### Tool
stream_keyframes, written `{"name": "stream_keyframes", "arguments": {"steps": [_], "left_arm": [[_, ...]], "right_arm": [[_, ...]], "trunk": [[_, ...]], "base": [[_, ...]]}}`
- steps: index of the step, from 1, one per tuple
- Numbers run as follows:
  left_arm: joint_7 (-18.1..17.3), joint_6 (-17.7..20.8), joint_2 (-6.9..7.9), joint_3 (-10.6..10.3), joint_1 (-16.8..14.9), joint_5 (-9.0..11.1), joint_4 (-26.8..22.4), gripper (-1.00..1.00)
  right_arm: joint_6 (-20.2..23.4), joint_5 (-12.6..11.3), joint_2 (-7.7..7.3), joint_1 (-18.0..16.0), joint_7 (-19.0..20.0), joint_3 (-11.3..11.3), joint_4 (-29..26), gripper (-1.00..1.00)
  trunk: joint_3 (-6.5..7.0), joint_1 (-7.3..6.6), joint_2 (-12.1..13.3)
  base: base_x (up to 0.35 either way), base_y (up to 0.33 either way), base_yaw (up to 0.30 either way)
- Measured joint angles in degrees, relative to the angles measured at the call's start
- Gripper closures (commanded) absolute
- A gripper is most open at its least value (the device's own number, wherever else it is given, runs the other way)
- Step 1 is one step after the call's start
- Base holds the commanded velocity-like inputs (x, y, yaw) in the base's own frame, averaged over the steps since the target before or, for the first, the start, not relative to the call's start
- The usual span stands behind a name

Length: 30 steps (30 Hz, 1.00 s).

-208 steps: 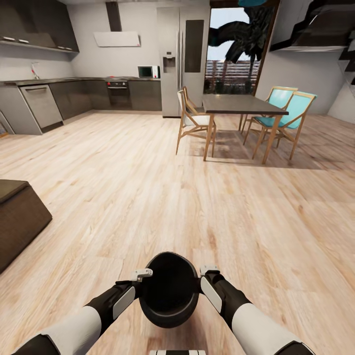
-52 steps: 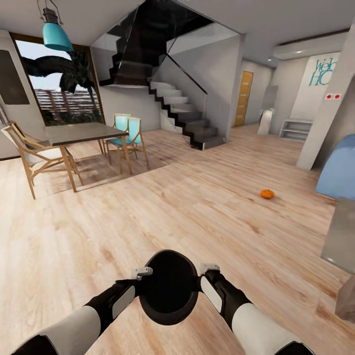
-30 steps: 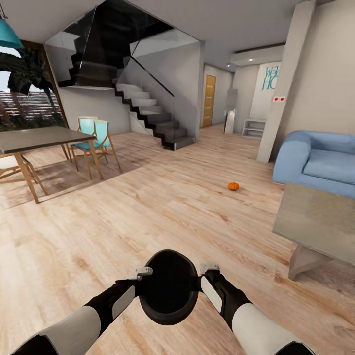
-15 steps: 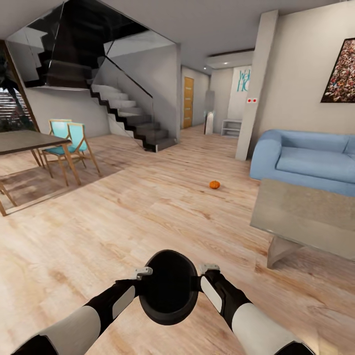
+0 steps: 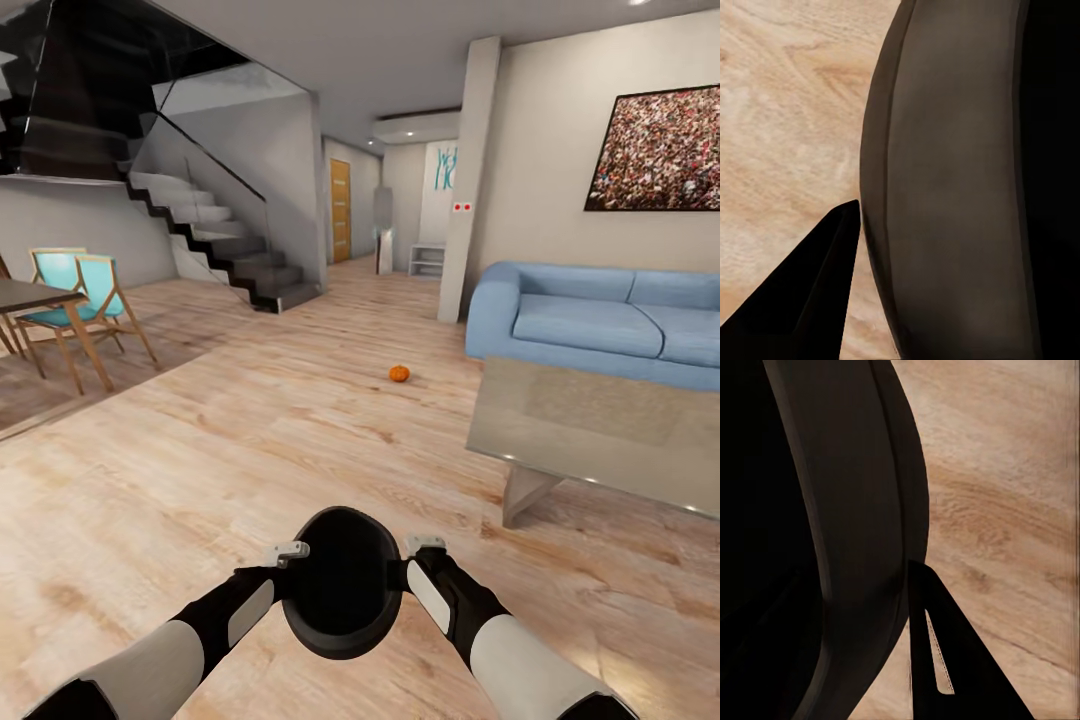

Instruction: Place each of the two pumpkins and all three candles from the living room inside a cabinet in the living room (use any cabinet), then make sure every cabinet is closed, and position the cauldron so it is next to a table in the living room.

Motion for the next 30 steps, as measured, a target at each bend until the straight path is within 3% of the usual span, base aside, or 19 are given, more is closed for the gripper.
{"name": "stream_keyframes", "arguments": {"steps": [30], "left_arm": [[-0.08,0.0,-0.08,0.09,0.0,-0.12,0.17,1.0]], "right_arm": [[0.04,0.06,0.0,0.03,0.01,-0.06,0.03,1.0]], "trunk": [[0.77,0.0,0.0]], "base": [[0.0,0.0,-0.26]]}}
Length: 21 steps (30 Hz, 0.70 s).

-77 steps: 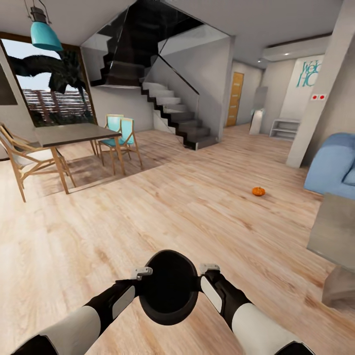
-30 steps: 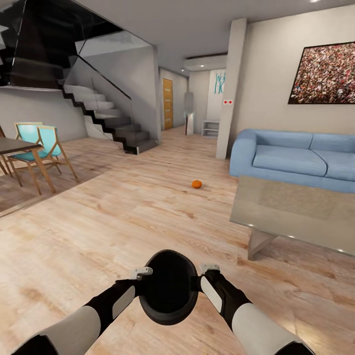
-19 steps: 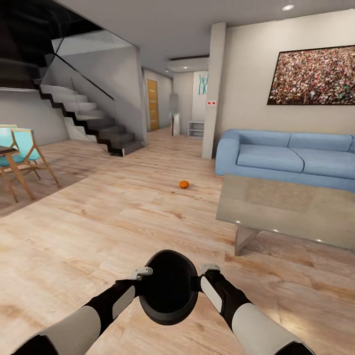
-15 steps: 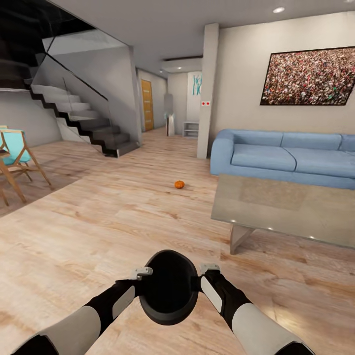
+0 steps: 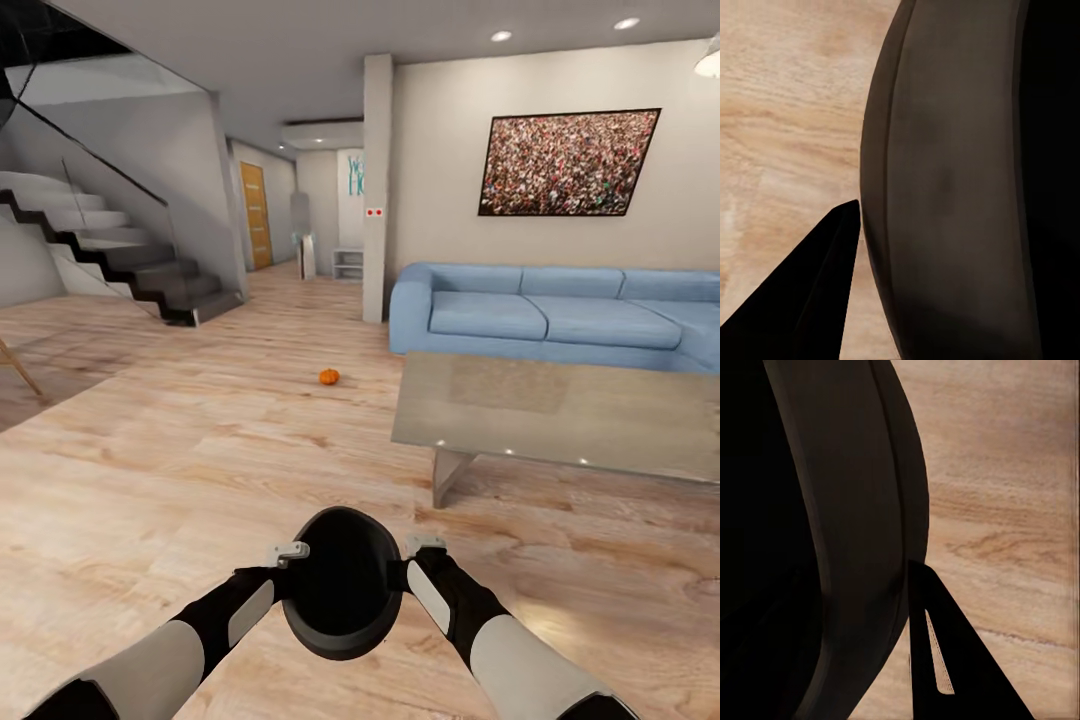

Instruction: Place each of the two pumpkins and all three candles from the living room inside a cabinet in the living room (use any cabinet), then make sure every cabinet is closed, and position the cauldron so it is next to a table in the living room.

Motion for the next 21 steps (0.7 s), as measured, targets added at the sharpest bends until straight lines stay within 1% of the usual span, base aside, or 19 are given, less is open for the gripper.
{"name": "stream_keyframes", "arguments": {"steps": [5,8,21], "left_arm": [[0.02,0.0,0.0,0.01,0.0,-0.01,-0.02,1.0],[0.02,0.0,0.01,0.01,0.0,0.0,-0.03,1.0],[0.07,0.01,0.03,0.2,0.02,-0.21,-0.23,1.0]], "right_arm": [[-0.01,-0.01,0.0,-0.02,0.0,0.01,0.01,1.0],[-0.02,-0.02,0.0,-0.02,0.0,0.03,0.01,1.0],[0.06,0.35,0.0,-0.01,0.1,-0.11,-0.2,1.0]], "trunk": [[0.11,0.0,0.0],[0.15,0.0,0.0],[0.17,0.0,0.0]], "base": [[0.0,0.0,-0.255],[0.0,0.0,-0.156],[0.0,0.0,-0.019]]}}
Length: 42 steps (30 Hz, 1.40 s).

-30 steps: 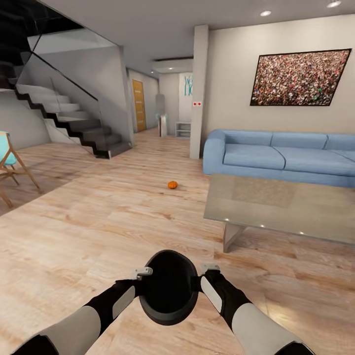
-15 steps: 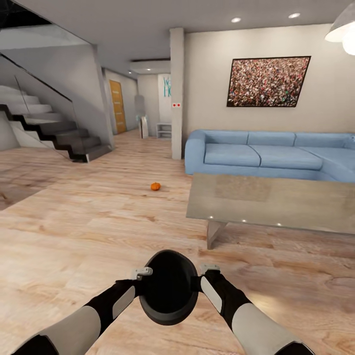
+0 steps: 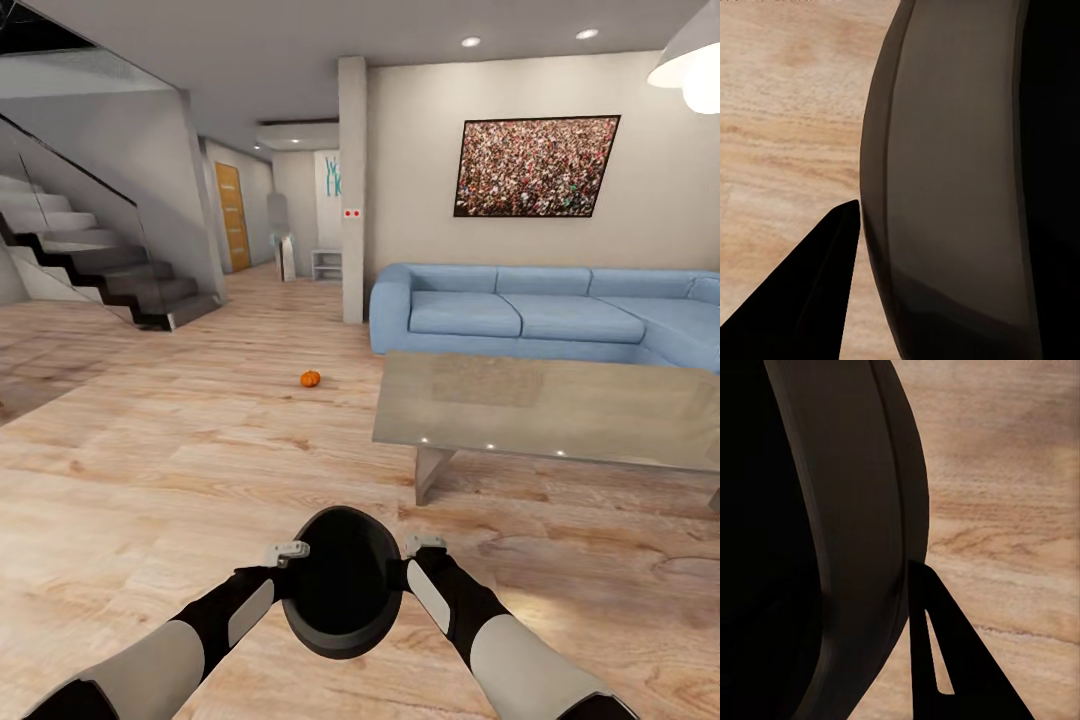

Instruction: Place each of the two pumpkins and all three candles from the living room inside a cabinet in the living room (use any cabinet), then make sure every cabinet is closed, and position the cauldron so it is next to a table in the living room.

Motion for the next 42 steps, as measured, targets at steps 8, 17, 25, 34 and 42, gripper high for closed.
{"name": "stream_keyframes", "arguments": {"steps": [8,17,25,34,42], "left_arm": [[0.01,0.0,0.0,0.01,-0.01,-0.03,-0.03,1.0],[0.02,-0.01,-0.01,-0.04,-0.02,0.03,0.01,1.0],[-0.01,0.0,-0.01,-0.04,0.0,0.04,0.03,1.0],[0.04,0.0,0.0,0.03,-0.01,-0.04,-0.08,1.0],[0.04,0.0,0.0,0.0,-0.01,0.01,-0.07,1.0]], "right_arm": [[0.01,0.08,0.0,0.03,0.01,-0.06,-0.08,1.0],[0.02,0.17,0.0,0.04,0.08,-0.15,-0.05,1.0],[0.01,0.11,0.0,0.03,0.08,-0.08,0.01,1.0],[0.03,0.24,0.0,0.02,0.1,-0.15,-0.1,1.0],[0.04,0.22,0.0,0.03,0.09,-0.17,-0.1,1.0]], "trunk": [[0.0,0.0,0.0],[0.0,0.0,0.0],[0.0,0.0,0.0],[0.0,0.0,0.0],[-0.42,0.0,0.0]], "base": [[0.0,0.0,-0.015],[0.0,0.0,-0.205],[0.0,0.0,-0.055],[0.0,0.0,-0.002],[0.0,0.0,0.0]]}}
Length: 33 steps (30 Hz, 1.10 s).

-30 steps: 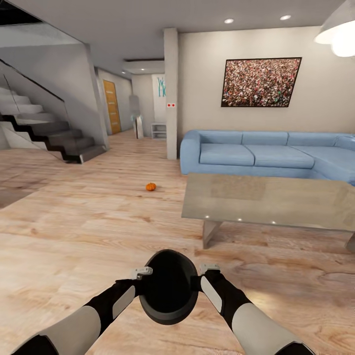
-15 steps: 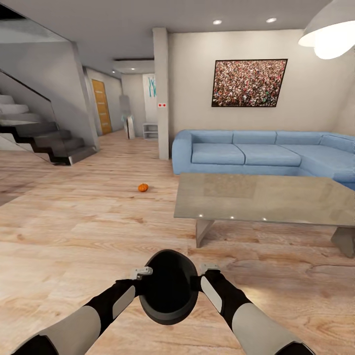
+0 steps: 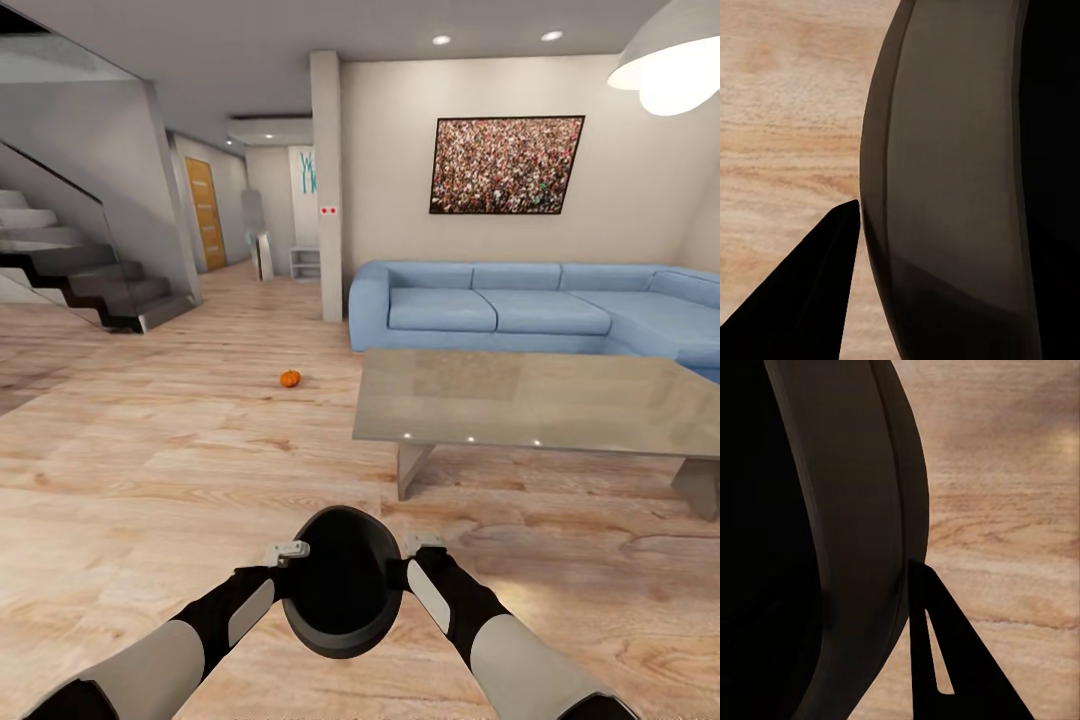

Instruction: Place each of the two pumpkins and all three candles from the living room inside a cabinet in the living room (use any cabinet), then make sure every cabinet is closed, and position the cauldron so it is next to a table in the living room.

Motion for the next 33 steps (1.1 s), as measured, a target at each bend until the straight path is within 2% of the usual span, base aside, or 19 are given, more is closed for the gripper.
{"name": "stream_keyframes", "arguments": {"steps": [33], "left_arm": [[-0.04,0.0,-0.02,-0.21,-0.01,0.18,0.16,1.0]], "right_arm": [[0.05,-0.1,0.0,0.0,-0.01,0.0,0.14,1.0]], "trunk": [[-2.99,0.0,0.0]], "base": [[0.0,0.0,0.0]]}}
